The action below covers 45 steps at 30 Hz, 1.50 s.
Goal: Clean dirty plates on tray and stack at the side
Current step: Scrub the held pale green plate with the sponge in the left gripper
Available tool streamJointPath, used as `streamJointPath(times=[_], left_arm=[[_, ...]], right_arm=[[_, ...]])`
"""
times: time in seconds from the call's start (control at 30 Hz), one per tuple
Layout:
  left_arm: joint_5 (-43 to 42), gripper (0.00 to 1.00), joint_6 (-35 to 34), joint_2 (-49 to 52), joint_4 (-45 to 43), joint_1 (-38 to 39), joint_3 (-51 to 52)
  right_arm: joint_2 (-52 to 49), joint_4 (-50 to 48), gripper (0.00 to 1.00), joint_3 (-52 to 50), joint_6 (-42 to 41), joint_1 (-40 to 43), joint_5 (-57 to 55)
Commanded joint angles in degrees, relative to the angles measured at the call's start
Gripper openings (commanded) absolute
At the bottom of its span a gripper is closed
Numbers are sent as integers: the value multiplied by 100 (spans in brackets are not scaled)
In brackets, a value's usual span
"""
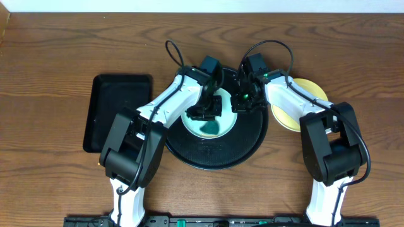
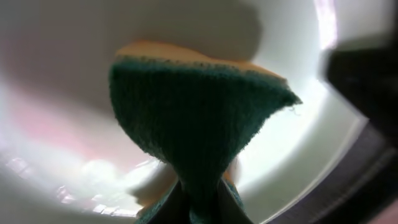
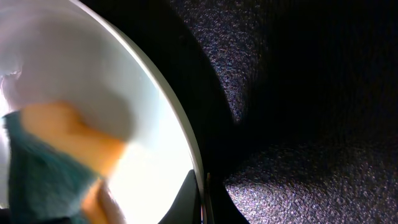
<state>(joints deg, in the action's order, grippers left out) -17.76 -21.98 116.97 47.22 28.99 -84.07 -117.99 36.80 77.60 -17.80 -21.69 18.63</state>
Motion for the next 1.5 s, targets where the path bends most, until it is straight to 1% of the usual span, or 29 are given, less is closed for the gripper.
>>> streamJointPath(times=[0.0,0.13,0.2,0.27,0.33,0.43,0.53,0.6,0.7,0.77,0.8,0.93,1.03,1.13,1.2,1.3,1.37,1.47], left_arm=[[-83,8,481,96,-321,-13,15],[1034,8,468,96,-588,-48,17],[1759,7,267,96,-590,-61,17],[2315,8,-13,96,-481,-68,17],[2568,8,-245,96,-343,-68,17],[2450,8,-533,96,44,-61,17],[1633,8,-518,96,424,-63,17],[894,8,-289,96,601,-61,17],[-304,7,385,96,669,-63,17],[-752,8,662,96,645,-70,15],[-778,8,678,96,608,-70,15],[-704,8,697,96,157,-118,15],[-378,8,693,96,-304,-203,15],[114,8,675,96,-706,-328,15],[686,8,595,96,-824,-413,15],[1609,8,308,96,-743,-525,15],[2039,8,114,96,-566,-588,15],[2076,8,66,96,-227,-669,15]], right_arm=[[-85,90,1,-157,-15,-90,-256],[-85,92,1,-157,-15,-92,-258],[-85,92,1,-157,-15,-92,-258],[-85,92,1,-157,-15,-92,-256],[-85,92,1,-157,-15,-92,-258],[-85,92,1,-157,-15,-92,-256],[-85,92,1,-157,-13,-92,-258],[-85,92,1,-157,-15,-92,-254],[-85,107,1,-157,-17,-94,-254],[-85,109,1,-157,-15,-98,-256],[-85,109,1,-155,-15,-103,-258],[-85,87,1,-157,-15,-131,-275],[-85,83,1,-157,-15,-136,-273],[-85,83,1,-157,-15,-136,-273],[-85,81,1,-157,-15,-136,-275],[-85,83,1,-157,-13,-136,-278],[-85,83,1,-157,-15,-136,-275],[-85,76,1,-157,-15,-136,-278]])
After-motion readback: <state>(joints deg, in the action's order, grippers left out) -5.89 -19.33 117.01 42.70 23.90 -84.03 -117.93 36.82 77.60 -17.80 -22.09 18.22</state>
